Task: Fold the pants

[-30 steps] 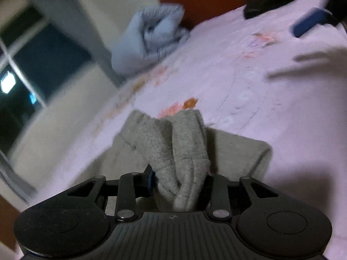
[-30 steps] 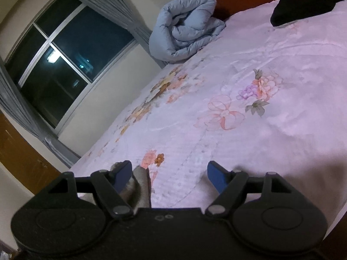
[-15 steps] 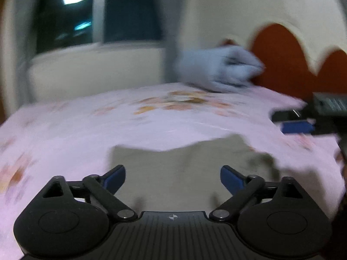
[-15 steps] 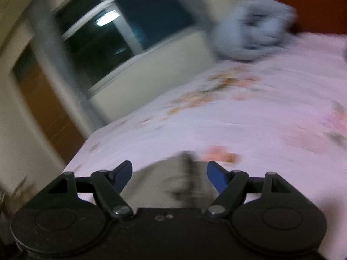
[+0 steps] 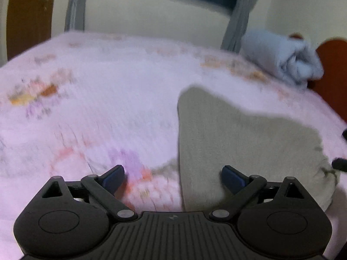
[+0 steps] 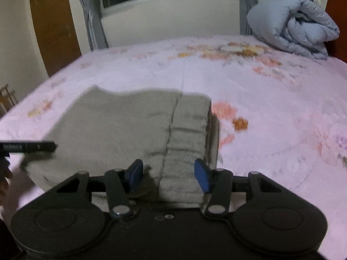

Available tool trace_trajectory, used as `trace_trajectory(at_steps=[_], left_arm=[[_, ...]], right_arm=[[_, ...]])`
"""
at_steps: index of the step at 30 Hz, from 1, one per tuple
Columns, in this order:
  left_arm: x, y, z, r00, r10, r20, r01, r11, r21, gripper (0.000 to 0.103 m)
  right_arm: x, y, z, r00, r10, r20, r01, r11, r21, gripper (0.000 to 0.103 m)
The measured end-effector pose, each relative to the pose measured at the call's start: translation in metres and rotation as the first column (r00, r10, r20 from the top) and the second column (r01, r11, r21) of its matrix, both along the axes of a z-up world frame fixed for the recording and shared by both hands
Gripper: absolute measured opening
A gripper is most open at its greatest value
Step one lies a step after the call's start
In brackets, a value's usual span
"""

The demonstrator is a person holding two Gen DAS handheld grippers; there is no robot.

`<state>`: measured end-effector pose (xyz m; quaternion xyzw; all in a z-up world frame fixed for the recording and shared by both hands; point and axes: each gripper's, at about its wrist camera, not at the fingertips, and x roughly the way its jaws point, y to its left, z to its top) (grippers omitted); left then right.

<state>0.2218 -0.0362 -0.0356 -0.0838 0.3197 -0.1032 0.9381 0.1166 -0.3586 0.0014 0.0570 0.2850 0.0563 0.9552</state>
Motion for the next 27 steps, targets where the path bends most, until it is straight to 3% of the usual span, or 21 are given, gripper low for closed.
trace_trajectory(at_steps=[2,5,7,9,12,13,15,16,18,21,23,25,27], left_arm=[[-0.005,0.021,0.008,1.0,0.028,0.002,-0.027,0.996,-0.085,0.096],[-0.011,0.033,0.011,0.999,0.039,0.002,-0.038,0.99,-0.136,0.096],[-0.019,0.028,0.014,1.0,0.021,0.019,-0.019,0.992,-0.126,0.096],[-0.027,0.023,0.011,1.0,0.007,0.005,-0.006,0.992,-0.126,0.096],[-0.035,0.011,0.0,0.998,-0.022,-0.055,0.021,1.0,-0.014,0.096],[-0.036,0.011,-0.003,0.998,-0.033,-0.061,0.033,0.999,0.003,0.096],[-0.037,0.021,0.0,0.999,-0.03,-0.043,0.028,0.998,-0.06,0.096],[-0.035,0.026,0.004,0.999,-0.018,-0.037,0.015,0.997,-0.081,0.096],[-0.023,0.033,0.011,1.0,0.008,-0.021,-0.01,0.994,-0.11,0.096],[0.006,0.03,0.025,1.0,-0.006,0.016,0.008,0.99,-0.14,0.096],[0.036,0.02,0.035,0.999,-0.04,0.001,0.04,0.989,-0.142,0.096],[0.067,0.004,0.041,0.998,-0.063,-0.027,0.06,0.992,-0.113,0.096],[0.101,-0.006,0.036,0.996,-0.052,-0.071,0.042,0.99,-0.134,0.096]], right_arm=[[0.004,-0.008,0.013,0.999,-0.033,0.038,0.03,0.997,0.067,0.058],[0.01,0.001,0.022,0.998,-0.009,0.069,0.005,0.998,0.059,0.058],[0.009,0.014,0.019,0.994,0.084,0.068,-0.088,0.995,0.051,0.057],[0.007,0.023,0.003,0.989,0.145,0.009,-0.146,0.988,0.048,0.054],[-0.007,0.028,-0.022,0.992,0.122,-0.039,-0.125,0.987,-0.098,0.052],[-0.012,0.023,-0.025,0.993,0.112,-0.029,-0.115,0.988,-0.1,0.051],[-0.019,0.006,-0.012,0.996,0.089,0.006,-0.089,0.996,0.012,0.052],[-0.021,-0.002,-0.006,0.998,0.063,0.027,-0.065,0.997,0.051,0.057],[-0.02,-0.016,0.01,0.997,0.003,0.071,-0.009,0.997,0.08,0.062],[0.009,-0.016,0.028,0.994,0.059,0.097,-0.068,0.993,0.093,0.065],[0.043,-0.014,0.033,0.995,0.083,0.064,-0.088,0.993,0.082,0.063],[0.078,-0.017,0.033,0.994,0.105,0.005,-0.105,0.984,0.143,0.062],[0.103,-0.015,0.023,0.987,0.148,-0.057,-0.135,0.973,0.185,0.058]])
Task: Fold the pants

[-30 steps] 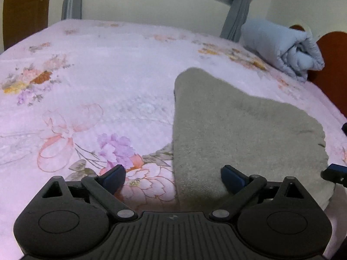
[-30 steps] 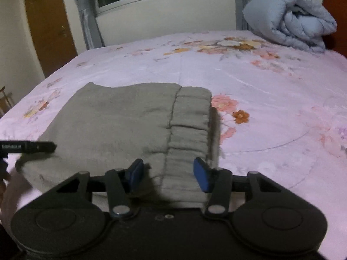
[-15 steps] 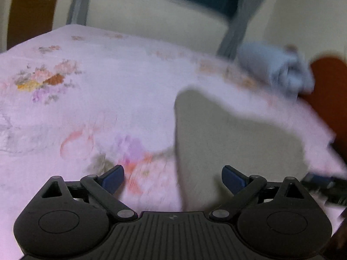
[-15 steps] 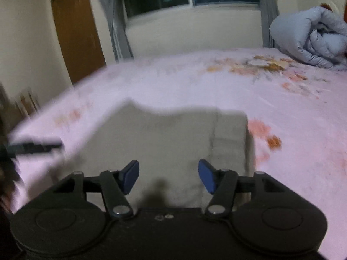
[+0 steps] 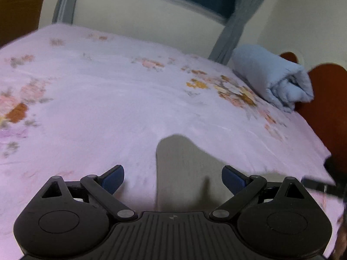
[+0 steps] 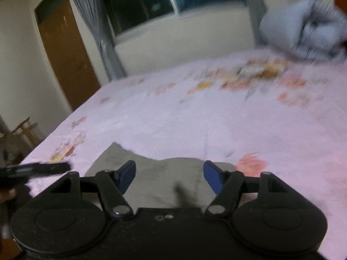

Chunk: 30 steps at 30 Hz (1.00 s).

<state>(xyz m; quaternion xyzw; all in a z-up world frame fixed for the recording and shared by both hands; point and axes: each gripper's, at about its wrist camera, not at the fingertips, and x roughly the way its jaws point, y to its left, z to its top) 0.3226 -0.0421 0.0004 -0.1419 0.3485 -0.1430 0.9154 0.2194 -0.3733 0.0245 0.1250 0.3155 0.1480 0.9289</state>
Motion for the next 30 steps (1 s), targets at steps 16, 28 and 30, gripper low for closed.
trace_trajectory(at_steps=[16,28,30], left_arm=[[-0.023,-0.008,-0.005,0.999,0.05,-0.003,-0.049,0.985,0.167,0.096],[-0.053,0.05,-0.049,0.993,-0.044,-0.108,0.027,0.987,-0.158,0.098],[-0.052,0.054,-0.057,0.991,-0.049,-0.122,0.023,0.978,-0.207,0.098]], right_arm=[[-0.04,-0.089,-0.042,0.978,-0.2,-0.064,0.21,0.95,0.232,0.08],[-0.077,-0.134,-0.083,0.956,-0.19,-0.225,0.279,0.828,0.486,0.097],[-0.077,-0.136,-0.085,0.958,-0.179,-0.225,0.272,0.819,0.505,0.097]])
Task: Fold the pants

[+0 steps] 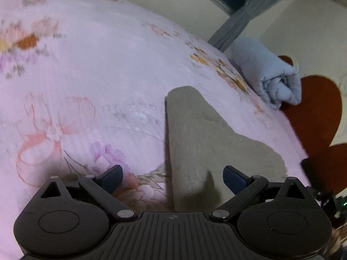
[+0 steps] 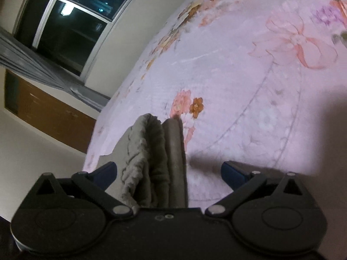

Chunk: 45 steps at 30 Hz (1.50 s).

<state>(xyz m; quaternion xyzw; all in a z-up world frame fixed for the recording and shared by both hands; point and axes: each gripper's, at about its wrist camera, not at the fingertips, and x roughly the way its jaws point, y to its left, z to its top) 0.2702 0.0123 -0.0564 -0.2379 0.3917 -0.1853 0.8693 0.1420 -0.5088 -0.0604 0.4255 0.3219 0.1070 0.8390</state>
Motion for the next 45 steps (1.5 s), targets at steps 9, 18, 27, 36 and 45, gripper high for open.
trace_trajectory(at_steps=[9,18,27,36,45], left_arm=[[0.013,-0.007,-0.023,0.998,-0.034,-0.052,0.024,0.983,-0.184,0.099],[0.037,-0.005,-0.047,0.989,-0.112,-0.097,0.067,0.922,-0.381,0.101],[0.047,-0.021,-0.051,0.962,-0.26,-0.085,0.201,0.882,-0.427,0.102],[0.049,-0.021,-0.054,0.957,-0.275,-0.092,0.208,0.871,-0.445,0.101],[0.047,-0.026,-0.052,0.97,-0.224,-0.098,0.167,0.899,-0.406,0.072]], right_arm=[[0.014,0.007,-0.014,0.995,0.095,0.003,-0.094,0.979,0.181,0.098],[0.028,0.012,-0.026,0.985,0.175,-0.011,-0.163,0.934,0.318,0.098],[0.03,0.003,-0.029,0.969,0.248,0.014,-0.232,0.884,0.406,0.098],[0.014,-0.007,-0.015,0.973,0.226,-0.043,-0.209,0.947,0.244,0.084],[0.062,0.032,-0.02,0.952,0.303,-0.028,-0.288,0.926,0.243,0.097]])
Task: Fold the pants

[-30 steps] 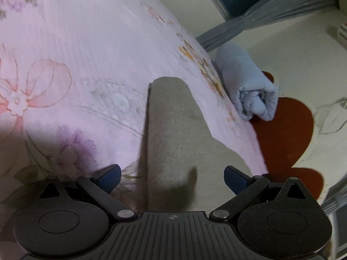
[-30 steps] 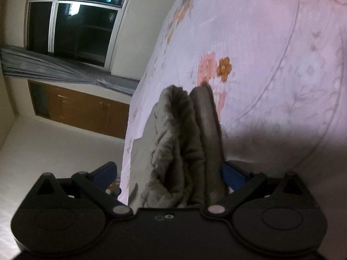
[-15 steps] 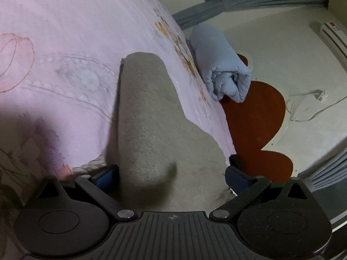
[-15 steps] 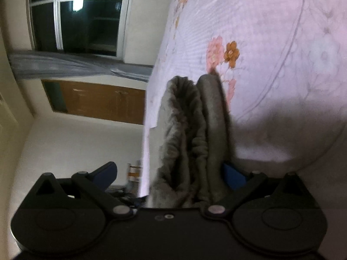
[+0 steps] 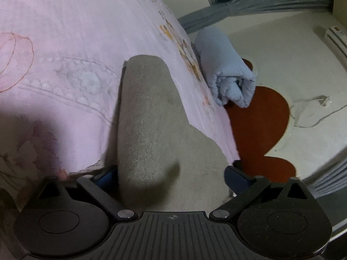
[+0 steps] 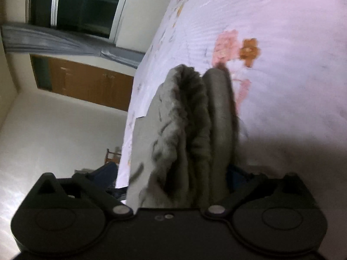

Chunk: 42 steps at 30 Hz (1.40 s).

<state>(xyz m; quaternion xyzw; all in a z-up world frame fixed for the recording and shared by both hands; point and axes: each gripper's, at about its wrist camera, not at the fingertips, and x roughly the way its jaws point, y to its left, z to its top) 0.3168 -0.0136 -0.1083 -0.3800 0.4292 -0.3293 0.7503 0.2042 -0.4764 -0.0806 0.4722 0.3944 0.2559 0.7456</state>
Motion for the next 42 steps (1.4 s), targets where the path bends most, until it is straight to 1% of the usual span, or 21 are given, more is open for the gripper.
trace_trajectory(at_steps=[1,2,3,4,7,10,12,15,19,22,26,30,32,34,35,36,37,38,39,41,42], left_arm=[[-0.001,-0.004,-0.001,1.0,0.003,-0.006,-0.003,0.999,0.04,0.055],[-0.001,-0.007,-0.004,0.999,0.014,-0.029,-0.011,0.995,0.095,0.028],[-0.002,-0.008,-0.007,0.999,0.017,-0.036,-0.014,0.995,0.095,0.028],[-0.004,-0.007,-0.008,0.999,0.019,-0.028,-0.017,0.997,0.079,0.027],[-0.009,-0.011,-0.003,1.0,0.018,0.004,-0.018,0.996,0.082,0.024],[-0.014,-0.011,0.007,0.999,0.023,0.043,-0.025,0.998,0.065,0.021],[-0.018,-0.01,0.018,0.997,0.024,0.08,-0.027,0.999,0.035,0.021],[-0.024,-0.005,0.04,0.99,0.029,0.14,-0.035,0.999,0.038,0.021],[-0.024,0.018,0.066,0.977,0.08,0.196,-0.084,0.996,0.009,0.021],[-0.014,0.038,0.079,0.967,0.123,0.223,-0.126,0.992,-0.003,0.021],[0.008,0.068,0.083,0.957,0.191,0.218,-0.193,0.981,-0.01,0.021],[0.035,0.095,0.064,0.953,0.241,0.181,-0.248,0.969,0.015,0.021],[0.049,0.102,0.043,0.959,0.245,0.139,-0.254,0.966,0.047,0.021],[0.061,0.1,0.013,0.966,0.253,0.059,-0.258,0.961,0.098,0.023],[0.063,0.102,0.0,0.968,0.247,0.042,-0.25,0.966,0.073,0.028],[0.062,0.106,-0.01,0.967,0.254,0.035,-0.255,0.967,0.021,0.029],[0.061,0.111,-0.014,0.962,0.271,0.022,-0.271,0.963,-0.017,0.029],[0.058,0.112,-0.014,0.961,0.274,0.023,-0.274,0.961,-0.023,0.029],[0.054,0.112,-0.01,0.962,0.272,0.033,-0.272,0.962,-0.004,0.033],[0.042,0.118,0.003,0.958,0.279,0.058,-0.283,0.957,0.068,0.04],[0.032,0.12,0.014,0.951,0.293,0.094,-0.304,0.942,0.141,0.049]], right_arm=[[0.003,0.004,0.001,1.0,0.009,0.007,-0.009,1.0,-0.018,0.095],[0.004,0.007,0.004,1.0,0.014,-0.003,-0.014,0.997,-0.07,0.08],[0.005,0.01,0.004,1.0,0.01,-0.022,-0.012,0.993,-0.12,0.07],[0.004,0.008,0.004,0.999,0.003,-0.032,-0.007,0.991,-0.133,0.057],[-0.001,0.006,0.005,0.999,0.009,-0.048,-0.017,0.987,-0.157,0.048],[-0.001,0.013,0.022,0.999,0.032,-0.001,-0.031,0.977,-0.212,0.039],[-0.001,0.017,0.035,0.999,0.04,0.032,-0.032,0.974,-0.223,0.038],[0.001,0.027,0.057,0.994,0.074,0.079,-0.052,0.967,-0.248,0.038],[0.02,0.038,0.084,0.982,0.125,0.141,-0.082,0.959,-0.272,0.038],[0.044,0.05,0.1,0.97,0.17,0.176,-0.115,0.952,-0.284,0.038],[0.094,0.075,0.11,0.955,0.222,0.196,-0.159,0.943,-0.294,0.038],[0.137,0.098,0.093,0.95,0.258,0.175,-0.203,0.938,-0.281,0.038],[0.156,0.106,0.068,0.954,0.271,0.129,-0.224,0.929,-0.293,0.038],[0.167,0.108,0.033,0.967,0.251,0.042,-0.225,0.92,-0.32,0.038],[0.17,0.106,0.014,0.972,0.234,0.009,-0.218,0.919,-0.329,0.038],[0.168,0.097,0.001,0.976,0.214,0.031,-0.198,0.941,-0.273,0.038],[0.163,0.089,-0.006,0.98,0.193,0.045,-0.179,0.96,-0.217,0.038],[0.159,0.086,-0.007,0.981,0.184,0.054,-0.17,0.964,-0.202,0.038],[0.153,0.085,-0.003,0.98,0.19,0.064,-0.172,0.96,-0.22,0.04],[0.14,0.078,0.006,0.981,0.18,0.069,-0.158,0.956,-0.248,0.046],[0.131,0.07,0.016,0.985,0.157,0.069,-0.134,0.954,-0.267,0.052]])
